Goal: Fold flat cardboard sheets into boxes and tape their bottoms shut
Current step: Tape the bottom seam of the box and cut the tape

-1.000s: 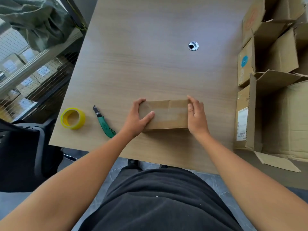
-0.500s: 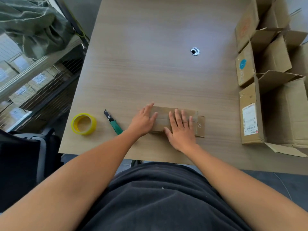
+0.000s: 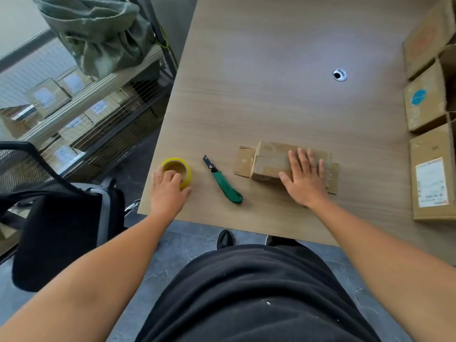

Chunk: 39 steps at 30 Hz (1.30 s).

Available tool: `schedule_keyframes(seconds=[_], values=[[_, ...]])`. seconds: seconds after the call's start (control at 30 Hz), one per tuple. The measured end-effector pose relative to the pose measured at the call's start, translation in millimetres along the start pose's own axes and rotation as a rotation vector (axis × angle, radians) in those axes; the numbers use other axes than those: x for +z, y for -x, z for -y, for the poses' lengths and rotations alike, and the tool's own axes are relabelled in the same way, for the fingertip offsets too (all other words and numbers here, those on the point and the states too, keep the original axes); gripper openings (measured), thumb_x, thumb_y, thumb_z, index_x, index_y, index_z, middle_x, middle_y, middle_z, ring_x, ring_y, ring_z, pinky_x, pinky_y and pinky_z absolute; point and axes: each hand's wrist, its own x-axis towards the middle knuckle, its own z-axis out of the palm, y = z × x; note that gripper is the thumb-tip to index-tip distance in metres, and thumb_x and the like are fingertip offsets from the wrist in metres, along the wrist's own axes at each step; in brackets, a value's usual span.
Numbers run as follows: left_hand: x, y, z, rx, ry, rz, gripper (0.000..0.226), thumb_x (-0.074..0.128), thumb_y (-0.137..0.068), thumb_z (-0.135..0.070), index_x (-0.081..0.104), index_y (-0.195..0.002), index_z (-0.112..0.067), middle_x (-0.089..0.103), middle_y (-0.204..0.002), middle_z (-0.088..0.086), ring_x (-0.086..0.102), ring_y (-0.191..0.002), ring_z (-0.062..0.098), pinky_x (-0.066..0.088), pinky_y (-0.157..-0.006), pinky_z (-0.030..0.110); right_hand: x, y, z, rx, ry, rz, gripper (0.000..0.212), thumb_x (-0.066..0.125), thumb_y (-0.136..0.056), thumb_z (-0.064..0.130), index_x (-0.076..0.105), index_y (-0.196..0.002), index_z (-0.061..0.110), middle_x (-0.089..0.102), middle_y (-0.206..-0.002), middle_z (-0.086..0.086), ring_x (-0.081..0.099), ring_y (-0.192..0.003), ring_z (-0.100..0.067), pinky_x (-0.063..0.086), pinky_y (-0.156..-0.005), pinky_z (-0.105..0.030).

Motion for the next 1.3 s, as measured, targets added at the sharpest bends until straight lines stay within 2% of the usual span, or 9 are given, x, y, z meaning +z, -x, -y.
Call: schedule_keyframes(seconds=[0.1,0.2,0.33,0.43,0.67,0.83,1.0,1.13,1.3], values=[[-1,1,8,0.066,-0.003,0.042,0.027,0.063,-0.096,-0.034,0.056,-0.109,-0.011,0.049,-0.141,0.008,0.01,-0.153,0.034,0.015,-0.124,0.047,0,0,2,0.004,-0.027,-0.009,0.074,0.016,-0.101,0.064,-0.014,-0.159,0.03,-0.026,-0.165,0.004,-0.032,-0.149,-0.017,-0.018,-0.121,-0.049],[-10,3,14,0.156,-0.034,-0.012,0.018,0.061,-0.098,-0.027,0.058,-0.104,-0.01,0.059,-0.127,0.009,0.024,-0.15,0.034,0.012,-0.124,0.047,2,-2,3,-0.002,-0.031,-0.032,0.073,0.018,-0.101,0.064,-0.011,-0.16,0.03,-0.023,-0.166,0.004,-0.031,-0.149,-0.016,-0.018,-0.121,-0.048],[-34,6,-27,0.247,0.004,-0.121,0.012,0.062,-0.095,-0.021,0.052,-0.093,-0.015,0.061,-0.09,0.003,0.058,-0.111,0.028,0.012,-0.124,0.043,1,0,1,-0.038,-0.11,-0.066,0.07,0.025,-0.102,0.059,-0.003,-0.161,0.031,-0.014,-0.168,0.004,-0.025,-0.151,-0.016,-0.019,-0.121,-0.046],[-47,4,-77,0.357,0.002,-0.181,0.011,0.064,-0.094,-0.024,0.055,-0.096,-0.017,0.06,-0.076,-0.004,0.061,-0.096,0.025,0.009,-0.124,0.039,-4,6,-1,-0.107,-0.286,-0.158,0.074,0.032,-0.094,0.056,0.015,-0.161,0.027,0.006,-0.169,0.002,-0.008,-0.155,-0.016,-0.014,-0.123,-0.044],[-44,-4,-201,0.594,0.014,-0.198,0.015,0.067,-0.09,-0.026,0.062,-0.1,-0.015,0.068,-0.079,0.002,0.063,-0.094,0.029,0.005,-0.124,0.04,-5,8,-20,-0.181,-0.626,-0.271,0.084,0.057,-0.075,0.065,0.041,-0.15,0.03,0.039,-0.158,0.002,0.024,-0.151,-0.022,0.005,-0.124,-0.046],[-35,-1,-235,0.652,-0.1,-0.05,0.016,0.059,-0.093,-0.024,0.061,-0.108,-0.017,0.072,-0.098,-0.003,0.056,-0.122,0.022,-0.02,-0.121,0.041,-5,-2,-23,-0.108,-0.8,-0.323,0.076,0.061,-0.074,0.048,0.05,-0.145,0.022,0.065,-0.13,0.003,0.051,-0.127,-0.027,0.029,-0.11,-0.037],[-32,-3,-239,0.63,-0.157,-0.032,0.019,0.061,-0.092,-0.023,0.06,-0.11,-0.02,0.071,-0.099,-0.006,0.06,-0.118,0.024,-0.012,-0.123,0.047,-10,-7,-27,-0.112,-0.819,-0.289,0.048,0.074,-0.084,0.024,0.063,-0.131,0.028,0.063,-0.116,0.007,0.041,-0.122,-0.023,0.032,-0.109,-0.046],[-26,-1,-240,0.595,-0.144,-0.065,0.018,0.061,-0.093,-0.026,0.061,-0.109,-0.019,0.07,-0.092,-0.005,0.064,-0.1,0.024,-0.006,-0.124,0.047,-8,-3,-25,-0.086,-0.937,-0.345,0.013,0.073,-0.087,0.022,0.071,-0.099,0.022,0.054,-0.091,0.024,0.044,-0.109,-0.018,0.037,-0.104,-0.047],[-25,2,-247,0.583,-0.118,-0.004,0.026,0.051,-0.096,-0.038,0.059,-0.116,-0.023,0.063,-0.13,-0.008,0.063,-0.109,0.023,0.002,-0.124,0.053,-14,-4,-29,-0.088,-0.92,-0.316,0.006,0.068,-0.091,0.022,0.066,-0.086,0.02,0.054,-0.081,0.018,0.041,-0.099,-0.016,0.035,-0.098,-0.044]])
